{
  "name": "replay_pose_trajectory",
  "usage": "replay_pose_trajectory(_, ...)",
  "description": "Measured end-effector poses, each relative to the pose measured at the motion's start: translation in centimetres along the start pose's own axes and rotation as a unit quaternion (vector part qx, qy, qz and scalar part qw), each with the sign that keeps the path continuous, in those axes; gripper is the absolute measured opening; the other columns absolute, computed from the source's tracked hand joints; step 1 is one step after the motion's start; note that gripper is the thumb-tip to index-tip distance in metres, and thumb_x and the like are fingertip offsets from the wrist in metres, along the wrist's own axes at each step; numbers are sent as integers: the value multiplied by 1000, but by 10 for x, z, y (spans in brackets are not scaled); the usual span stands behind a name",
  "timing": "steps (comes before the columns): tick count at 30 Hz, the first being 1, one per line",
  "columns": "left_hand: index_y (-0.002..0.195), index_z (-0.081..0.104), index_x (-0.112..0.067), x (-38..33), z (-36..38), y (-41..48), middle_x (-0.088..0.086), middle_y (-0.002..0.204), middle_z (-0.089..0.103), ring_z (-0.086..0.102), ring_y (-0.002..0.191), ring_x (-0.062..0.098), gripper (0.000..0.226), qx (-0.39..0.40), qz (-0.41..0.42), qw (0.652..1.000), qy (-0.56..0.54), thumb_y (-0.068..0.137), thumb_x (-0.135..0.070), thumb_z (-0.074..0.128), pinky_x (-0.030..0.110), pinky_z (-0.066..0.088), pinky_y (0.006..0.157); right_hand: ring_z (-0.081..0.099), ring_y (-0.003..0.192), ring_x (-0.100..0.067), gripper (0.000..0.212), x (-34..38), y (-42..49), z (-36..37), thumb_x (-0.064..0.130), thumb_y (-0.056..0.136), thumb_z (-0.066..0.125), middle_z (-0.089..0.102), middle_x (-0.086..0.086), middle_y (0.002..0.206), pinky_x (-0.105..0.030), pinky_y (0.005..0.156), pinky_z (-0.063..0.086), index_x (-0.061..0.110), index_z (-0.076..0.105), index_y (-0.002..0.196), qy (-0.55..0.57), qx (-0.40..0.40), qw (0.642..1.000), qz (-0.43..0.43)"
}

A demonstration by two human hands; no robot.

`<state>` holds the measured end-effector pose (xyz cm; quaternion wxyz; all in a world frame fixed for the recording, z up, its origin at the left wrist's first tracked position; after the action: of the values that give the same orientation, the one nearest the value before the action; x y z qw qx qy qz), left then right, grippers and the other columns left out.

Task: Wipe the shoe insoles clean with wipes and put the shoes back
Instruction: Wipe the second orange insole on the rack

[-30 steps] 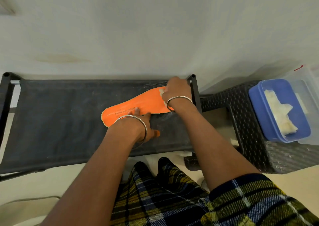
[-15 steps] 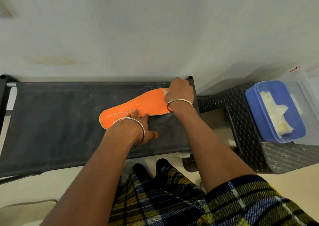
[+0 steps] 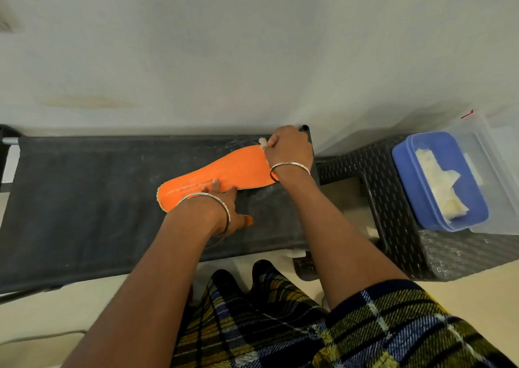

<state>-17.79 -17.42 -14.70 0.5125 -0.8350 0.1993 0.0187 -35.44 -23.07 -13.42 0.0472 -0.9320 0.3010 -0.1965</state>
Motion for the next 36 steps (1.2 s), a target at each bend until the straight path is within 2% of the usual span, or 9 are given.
replay_pose_trajectory(6, 155, -2, -29, -2, 1, 4, 11, 161, -17, -1, 148, 37, 82, -18, -3, 1000, -7, 95, -54, 47, 53, 14, 119, 68, 91, -29, 8, 47, -20, 33, 22, 86, 67, 74, -4, 97, -38, 78, 57, 22, 75, 87, -2, 78, 992, -101)
replay_pose_trajectory(10, 155, -5, -25, 0, 1, 2, 10, 160, -19, -2, 149, 36, 82, -8, -3, 1000, -2, 96, -54, 45, 50, 14, 119, 68, 93, -32, 20, 19, -9, 10, 38, 88, 71, 72, -7, 99, -34, 73, 53, 19, 74, 93, -23, 25, 999, -35)
replay_pose_trajectory(15, 155, -5, -26, -1, 1, 0, 10, 160, -19, -2, 148, 37, 82, 2, -4, 1000, -4, 96, -53, 45, 52, 14, 119, 65, 101, -34, 19, -9, -4, -5, 33, 91, 67, 68, -11, 111, -37, 81, 52, 17, 70, 103, -22, -8, 999, 29)
replay_pose_trajectory(22, 155, -3, -29, -1, 0, 0, 9, 161, -18, -2, 148, 37, 80, -5, -5, 1000, -15, 96, -52, 47, 53, 14, 118, 68, 91, -23, 7, 31, -18, 35, 25, 79, 75, 74, -2, 94, -38, 84, 57, 18, 73, 78, 21, 135, 988, -67)
replay_pose_trajectory(27, 155, -5, -25, 1, 1, 1, 9, 161, -18, -1, 149, 35, 81, 4, -1, 1000, 5, 97, -53, 44, 51, 14, 119, 66, 103, -33, 24, -19, 0, 5, 32, 84, 72, 69, -10, 110, -39, 86, 55, 16, 71, 102, -6, 26, 999, 48)
replay_pose_trajectory(30, 155, -4, -24, -1, 1, 1, 9, 161, -17, 1, 149, 35, 81, 2, 0, 1000, 17, 97, -54, 43, 51, 15, 119, 69, 89, -22, 8, -32, -5, -10, 25, 84, 74, 73, -4, 93, -29, 79, 52, 20, 72, 78, 59, 7, 996, 63)
replay_pose_trajectory(32, 155, -2, -25, -1, 1, 4, 10, 161, -16, 3, 149, 36, 81, 0, -3, 1000, 14, 96, -55, 44, 52, 17, 118, 64, 65, -6, 29, -29, -17, -28, 22, 81, 76, 67, 8, 64, -25, 74, 50, 26, 64, 55, 135, 2, 989, 65)
replay_pose_trajectory(34, 155, 9, -27, 1, -1, 6, 10, 162, -2, 16, 147, 35, 76, -15, -9, 1000, 16, 94, -58, 45, 52, 25, 116, 65, 57, -12, 30, -26, -30, -50, 19, 74, 80, 65, 7, 54, -36, 73, 58, 27, 64, 51, 238, -21, 967, 87)
replay_pose_trajectory(36, 147, 32, -25, 0, -14, 0, 9, 152, 35, 43, 132, 31, 64, -71, -15, 997, 6, 94, -59, 45, 45, 41, 105, 69, 59, -20, 19, -22, -50, -67, 17, 71, 83, 70, 0, 60, -45, 69, 61, 23, 70, 60, 325, -38, 938, 113)
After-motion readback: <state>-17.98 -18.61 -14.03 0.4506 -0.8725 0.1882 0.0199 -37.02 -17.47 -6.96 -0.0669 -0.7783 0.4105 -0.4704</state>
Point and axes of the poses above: each hand's wrist, its own y-axis towards the middle knuckle, its own z-axis out of the palm, x = y × z, the point moved 7 cm from there along y, towards the middle knuckle
